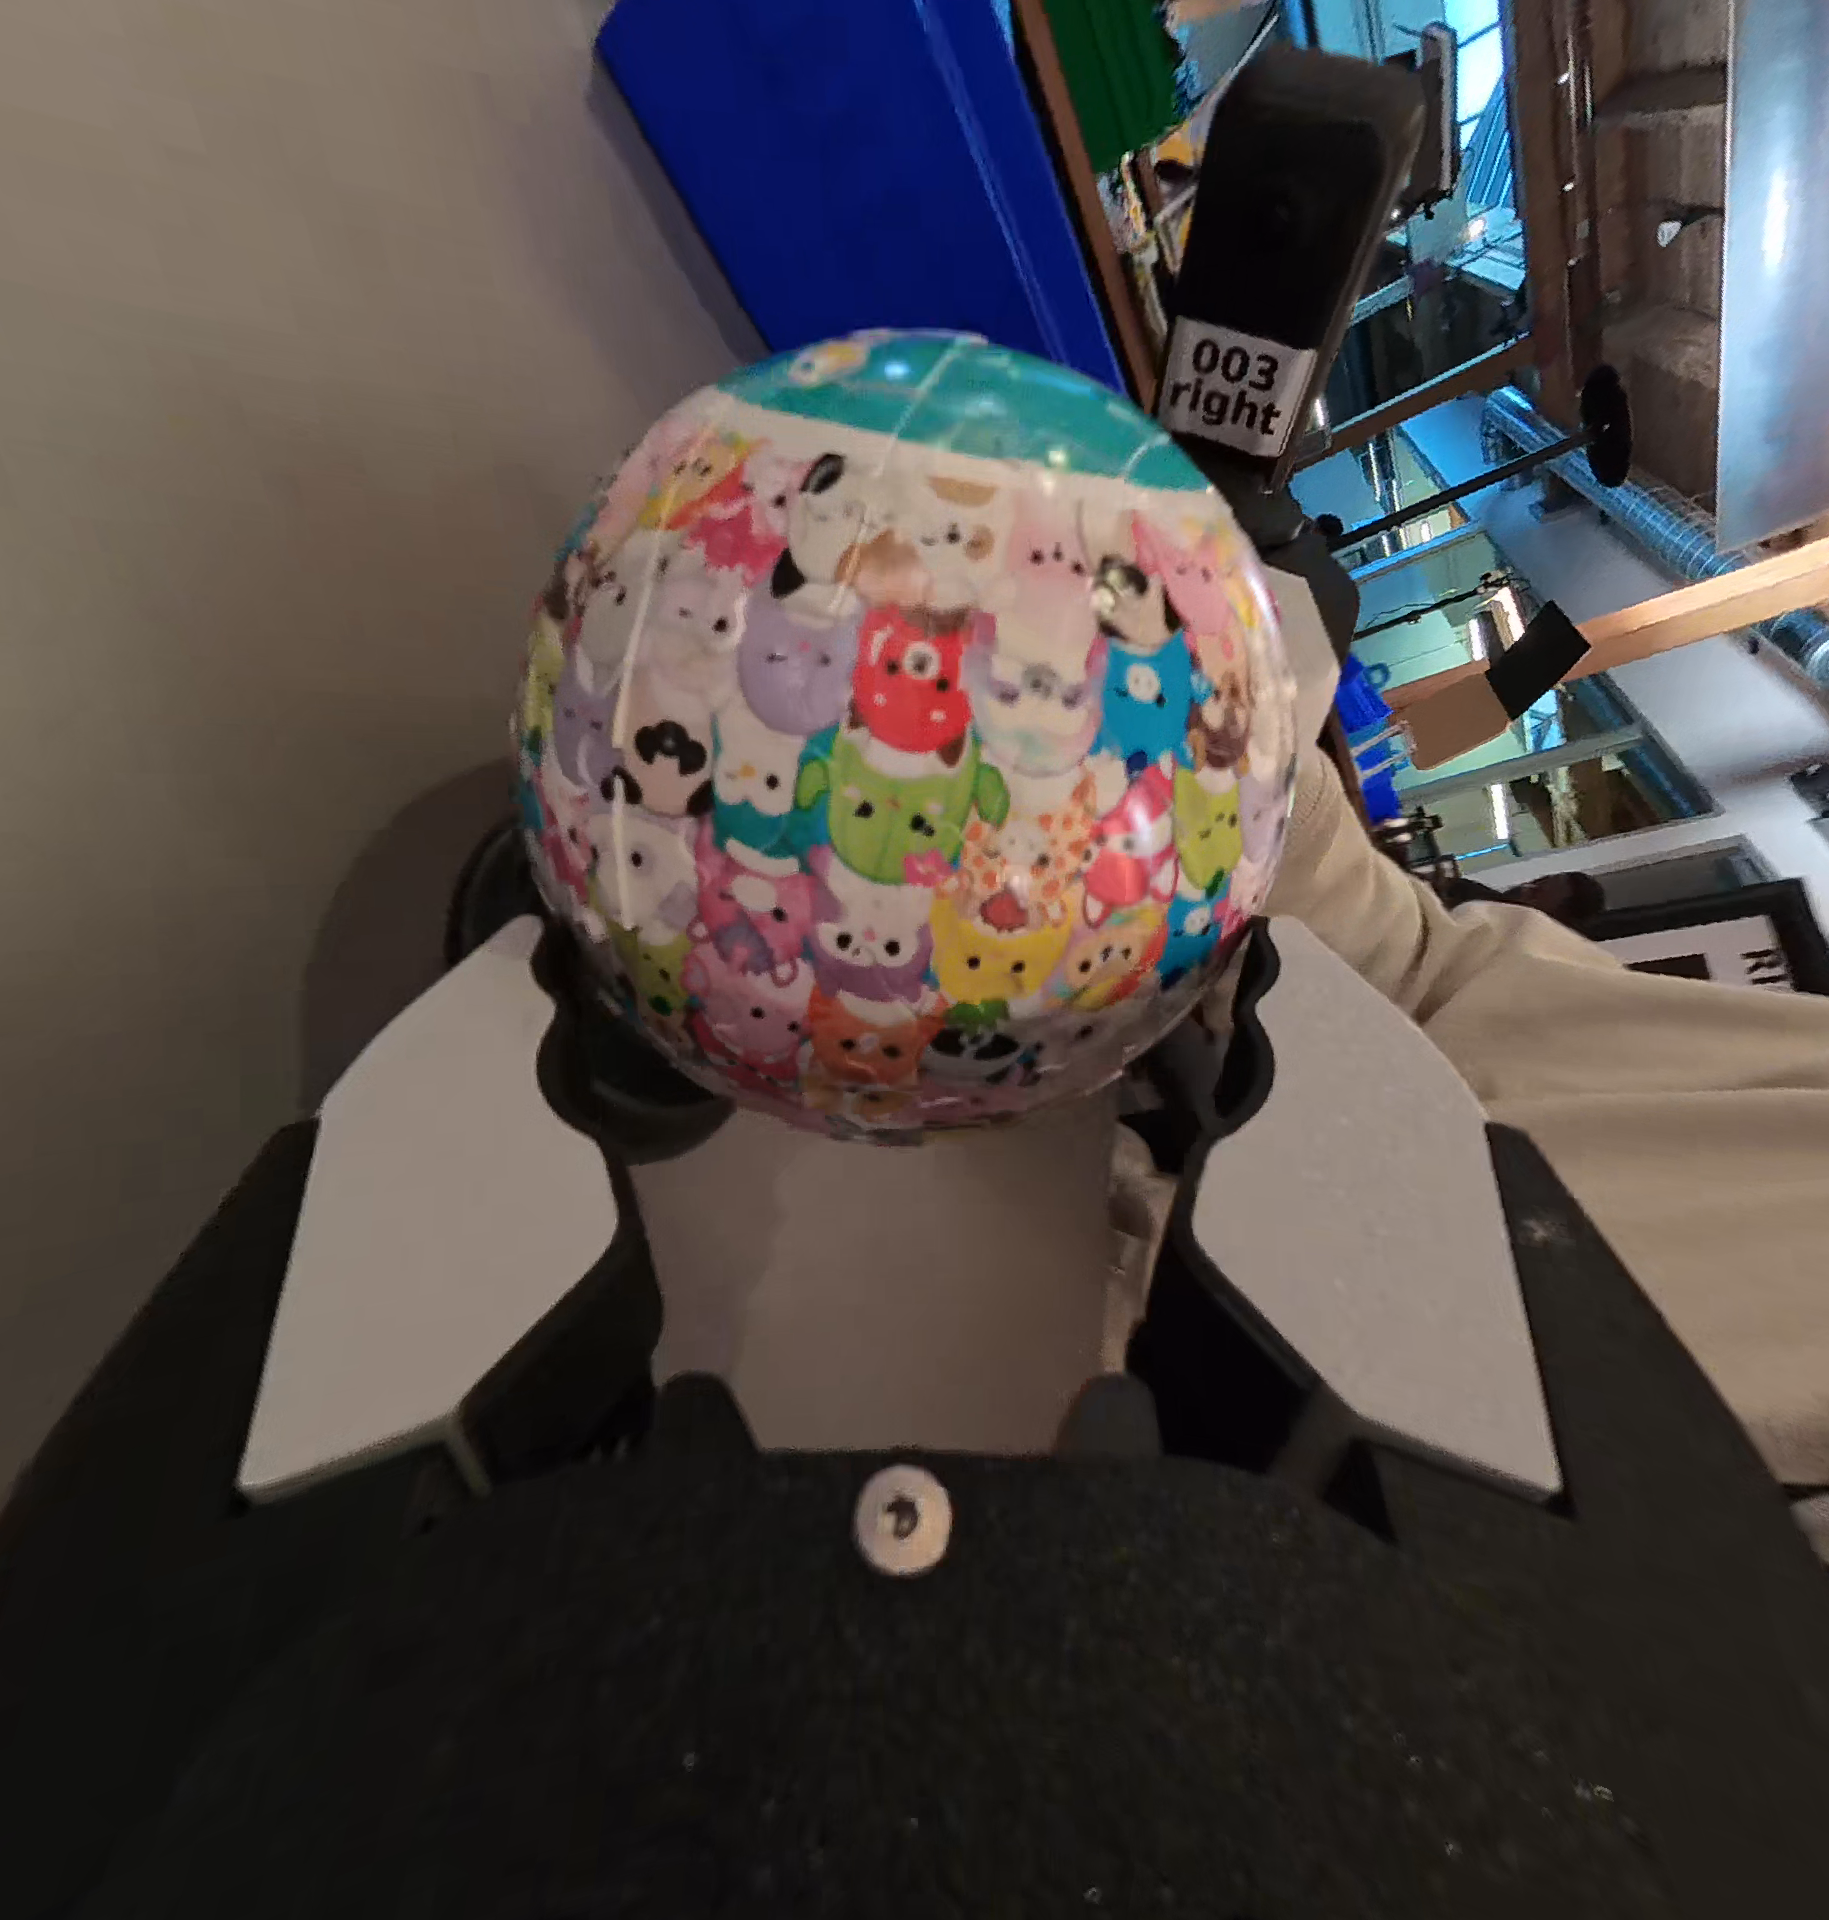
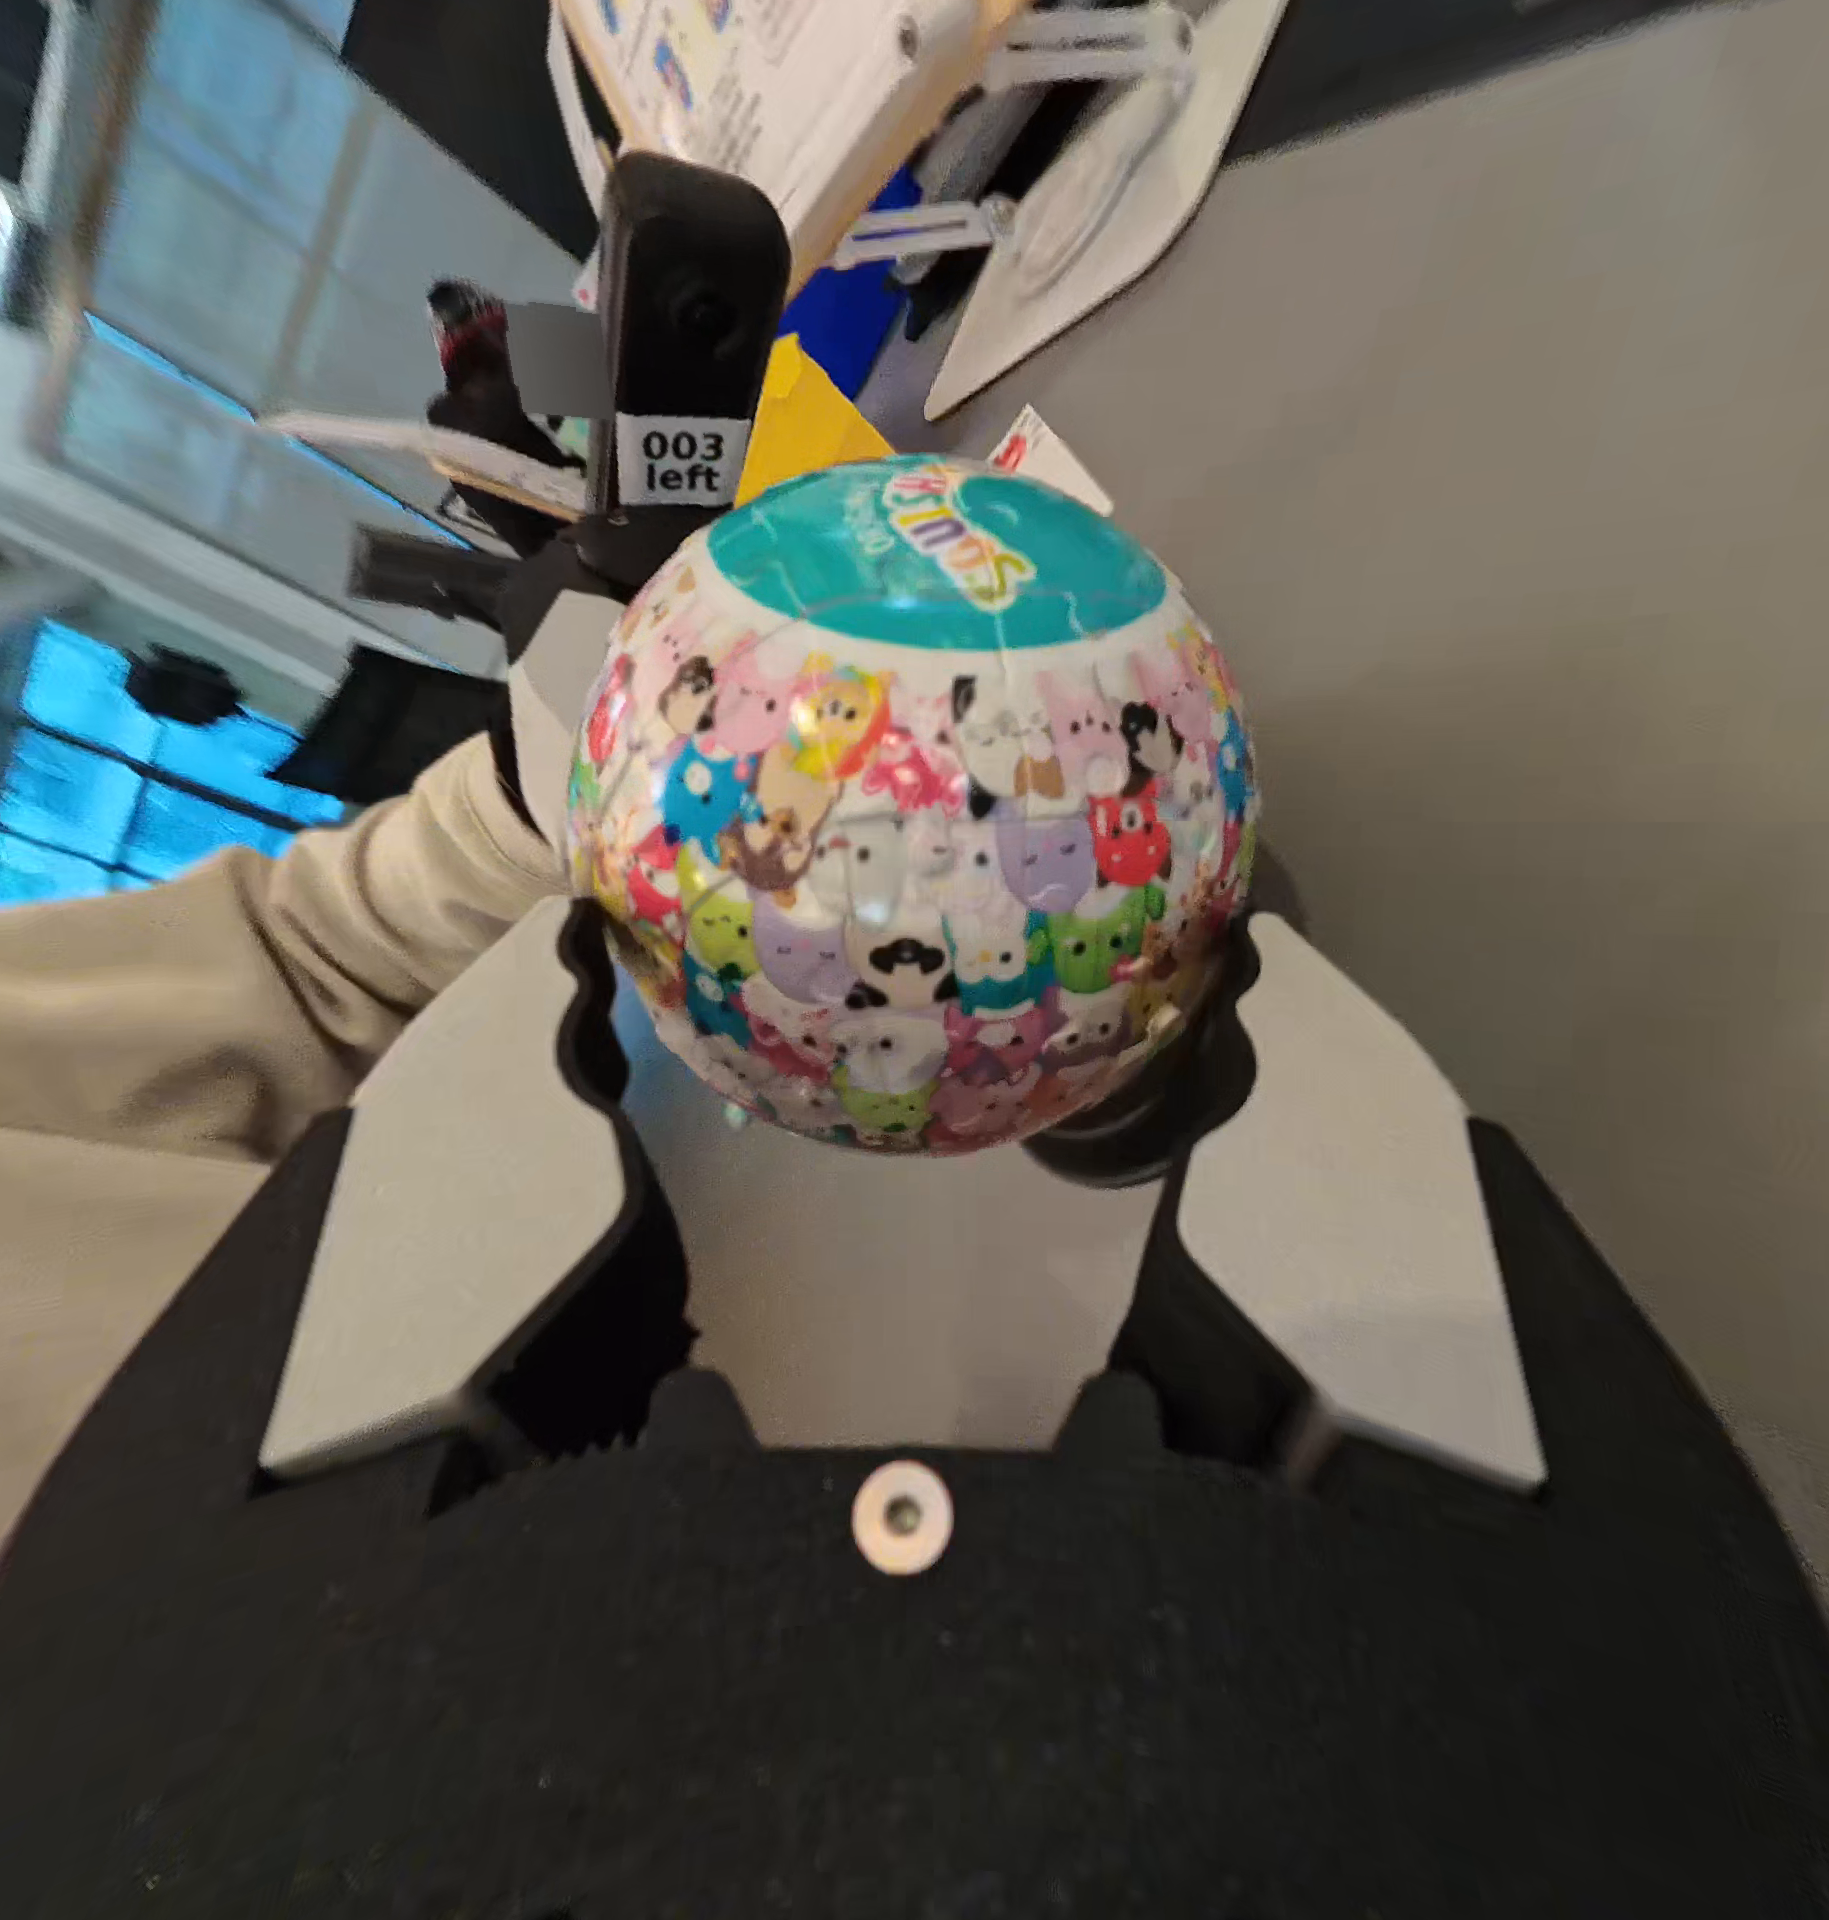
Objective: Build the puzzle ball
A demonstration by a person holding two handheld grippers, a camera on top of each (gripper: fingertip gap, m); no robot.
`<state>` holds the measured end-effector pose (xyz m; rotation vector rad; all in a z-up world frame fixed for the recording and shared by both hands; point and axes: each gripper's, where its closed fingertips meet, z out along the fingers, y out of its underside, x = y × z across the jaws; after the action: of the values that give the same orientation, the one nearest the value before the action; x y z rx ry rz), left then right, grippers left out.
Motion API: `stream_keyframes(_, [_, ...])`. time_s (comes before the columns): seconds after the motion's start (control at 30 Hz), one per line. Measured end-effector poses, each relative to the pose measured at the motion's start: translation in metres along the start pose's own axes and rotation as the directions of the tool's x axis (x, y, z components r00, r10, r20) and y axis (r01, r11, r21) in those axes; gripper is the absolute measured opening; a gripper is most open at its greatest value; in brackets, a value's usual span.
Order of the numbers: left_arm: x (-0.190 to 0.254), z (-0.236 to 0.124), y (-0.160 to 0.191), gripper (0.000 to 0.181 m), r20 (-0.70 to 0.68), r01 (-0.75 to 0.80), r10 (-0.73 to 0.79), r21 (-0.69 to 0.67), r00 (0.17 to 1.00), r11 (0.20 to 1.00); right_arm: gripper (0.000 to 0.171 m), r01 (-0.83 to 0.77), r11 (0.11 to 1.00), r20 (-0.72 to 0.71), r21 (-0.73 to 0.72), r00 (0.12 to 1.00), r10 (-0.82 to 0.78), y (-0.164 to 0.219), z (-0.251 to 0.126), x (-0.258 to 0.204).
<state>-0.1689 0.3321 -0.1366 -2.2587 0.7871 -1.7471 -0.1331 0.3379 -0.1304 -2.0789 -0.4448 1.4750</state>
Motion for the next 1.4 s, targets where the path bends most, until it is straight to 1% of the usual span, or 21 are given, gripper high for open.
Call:
stream_keyframes(0.1, [-0.005,-0.002,-0.002,0.118,0.02,-0.111,0.11,0.073,0.994,0.991,0.109,0.189,0.982,-0.009,0.011,0.982,-0.189,-0.007,0.005,0.001])
stream_keyframes(0.2, [-0.009,-0.006,-0.002,0.118,0.069,-0.215,0.207,0.136,0.976,0.967,0.109,0.319,0.948,-0.001,0.006,0.948,-0.319,-0.006,0.01,0.003])
stream_keyframes(0.27, [-0.01,-0.009,-0.001,0.118,0.105,-0.275,0.261,0.157,0.96,0.949,0.109,0.377,0.926,0.003,-0.017,0.926,-0.377,-0.004,0.014,0.002])
stream_keyframes(0.4, [-0.005,-0.015,-0.004,0.119,0.161,-0.375,0.348,0.188,0.923,0.908,0.11,0.48,0.877,0.007,-0.016,0.877,-0.48,-0.006,0.017,-0.004])
stream_keyframes(0.5, [0.002,-0.021,-0.012,0.119,0.195,-0.458,0.422,0.205,0.885,0.865,0.109,0.592,0.806,-0.007,0.022,0.806,-0.592,-0.018,0.018,-0.013])
stream_keyframes(0.67, [0.014,-0.035,-0.032,0.119,0.254,-0.563,0.511,0.214,0.821,0.798,0.109,0.669,0.743,-0.012,0.018,0.743,-0.669,-0.039,0.019,-0.025])
stream_keyframes(0.77, [0.027,-0.043,-0.045,0.119,0.286,-0.627,0.566,0.208,0.773,0.751,0.109,0.726,0.687,-0.019,0.009,0.687,-0.726,-0.053,0.016,-0.035])
stream_keyframes(0.93, [0.054,-0.058,-0.07,0.119,0.341,-0.719,0.64,0.206,0.689,0.664,0.11,0.799,0.602,-0.046,0.022,0.602,-0.797,-0.083,0.011,-0.058])
stream_keyframes(1.03, [0.076,-0.068,-0.085,0.119,0.377,-0.771,0.678,0.205,0.631,0.603,0.11,0.829,0.558,-0.06,0.034,0.559,-0.827,-0.1,0.007,-0.076])
stream_keyframes(1.1, [0.089,-0.073,-0.092,0.119,0.389,-0.79,0.693,0.204,0.607,0.578,0.11,0.842,0.538,-0.067,0.038,0.539,-0.839,-0.109,0.004,-0.087])
stream_keyframes(1.27, [0.107,-0.078,-0.097,0.119,0.393,-0.806,0.708,0.205,0.587,0.555,0.11,0.86,0.51,-0.083,0.028,0.51,-0.856,-0.12,-0.002,-0.105])
stream_keyframes(1.33, [0.109,-0.077,-0.095,0.119,0.38,-0.794,0.7,0.213,0.605,0.57,0.109,0.858,0.513,-0.086,0.027,0.513,-0.854,-0.119,-0.004,-0.109])
stream_keyframes(1.4, [0.106,-0.073,-0.089,0.119,0.354,-0.763,0.678,0.227,0.644,0.606,0.109,0.843,0.538,-0.083,0.013,0.537,-0.84,-0.114,-0.006,-0.108])
